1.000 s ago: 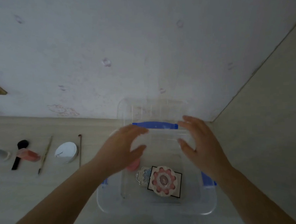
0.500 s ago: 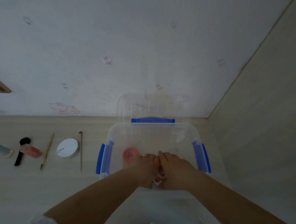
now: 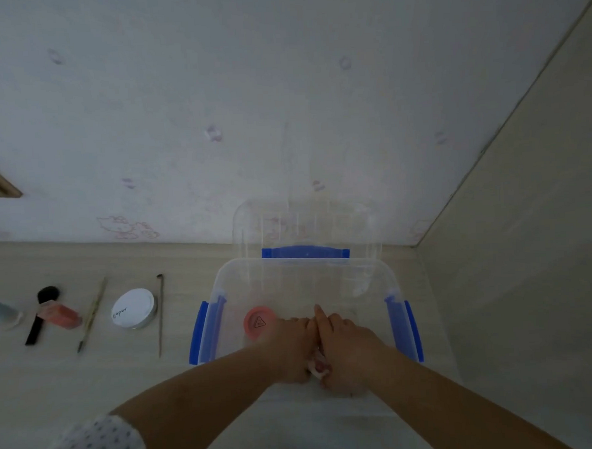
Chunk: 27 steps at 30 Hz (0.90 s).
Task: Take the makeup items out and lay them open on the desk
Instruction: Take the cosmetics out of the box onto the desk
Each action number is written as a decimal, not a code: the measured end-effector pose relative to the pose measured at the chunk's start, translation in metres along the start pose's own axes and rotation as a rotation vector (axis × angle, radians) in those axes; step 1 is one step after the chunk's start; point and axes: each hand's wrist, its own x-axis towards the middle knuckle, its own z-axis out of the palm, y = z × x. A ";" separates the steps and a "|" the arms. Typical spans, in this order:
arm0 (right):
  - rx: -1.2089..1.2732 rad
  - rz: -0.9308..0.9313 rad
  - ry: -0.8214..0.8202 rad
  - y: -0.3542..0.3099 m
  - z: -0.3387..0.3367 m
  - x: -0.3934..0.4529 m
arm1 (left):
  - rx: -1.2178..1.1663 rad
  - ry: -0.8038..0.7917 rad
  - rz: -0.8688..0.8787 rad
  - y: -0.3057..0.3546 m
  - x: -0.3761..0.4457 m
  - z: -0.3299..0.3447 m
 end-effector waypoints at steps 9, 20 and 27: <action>0.019 -0.075 0.167 0.000 -0.040 -0.019 | -0.194 0.208 -0.091 -0.005 -0.036 -0.042; 0.048 -0.252 0.416 -0.032 -0.131 -0.073 | -0.268 0.622 -0.454 -0.027 -0.156 -0.080; 0.087 -0.458 0.362 -0.103 -0.121 -0.056 | -0.395 0.855 -0.860 -0.030 -0.238 -0.033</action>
